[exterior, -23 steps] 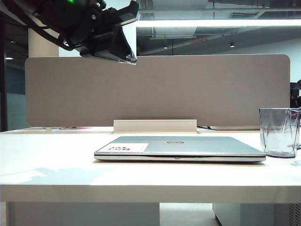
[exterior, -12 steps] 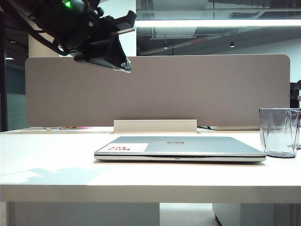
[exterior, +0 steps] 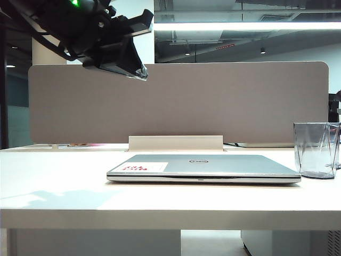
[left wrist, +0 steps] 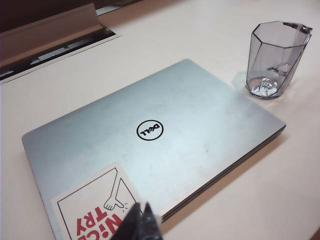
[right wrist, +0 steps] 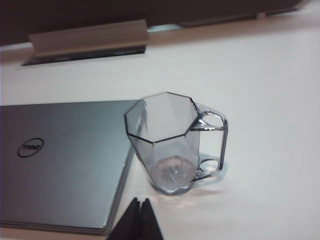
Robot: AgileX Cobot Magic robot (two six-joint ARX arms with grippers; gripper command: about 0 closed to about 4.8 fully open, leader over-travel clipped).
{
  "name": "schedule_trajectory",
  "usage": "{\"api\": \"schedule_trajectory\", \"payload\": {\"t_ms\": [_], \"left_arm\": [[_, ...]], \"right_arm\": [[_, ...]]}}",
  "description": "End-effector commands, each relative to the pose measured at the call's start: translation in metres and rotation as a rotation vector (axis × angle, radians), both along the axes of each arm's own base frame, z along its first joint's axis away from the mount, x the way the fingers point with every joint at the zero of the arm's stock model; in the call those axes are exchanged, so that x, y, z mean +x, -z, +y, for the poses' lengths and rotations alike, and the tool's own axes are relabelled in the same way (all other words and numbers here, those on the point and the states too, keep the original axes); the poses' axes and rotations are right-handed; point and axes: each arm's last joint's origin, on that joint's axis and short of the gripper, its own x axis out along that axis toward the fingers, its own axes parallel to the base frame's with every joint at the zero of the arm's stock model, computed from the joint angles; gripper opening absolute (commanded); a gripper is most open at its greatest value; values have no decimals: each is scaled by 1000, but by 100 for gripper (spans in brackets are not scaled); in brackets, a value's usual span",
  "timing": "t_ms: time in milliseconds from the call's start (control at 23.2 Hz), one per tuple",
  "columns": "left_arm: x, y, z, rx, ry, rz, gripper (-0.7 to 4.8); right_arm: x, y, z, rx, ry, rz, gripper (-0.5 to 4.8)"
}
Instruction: Pick up the water cup and place it on the right side of the laptop.
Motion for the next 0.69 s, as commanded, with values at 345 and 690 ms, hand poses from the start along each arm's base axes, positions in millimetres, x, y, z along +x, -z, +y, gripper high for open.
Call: {"api": "schedule_trajectory", "payload": {"t_ms": [345,690], "left_arm": [[0,-3,-1,-11,3,-17,-6],[0,-3,-1,-12,3,-17,-6]], "right_arm": [[-39,8,5,14,15,-148,-5],[-53,31,7,15,-18,-243,-5]]}}
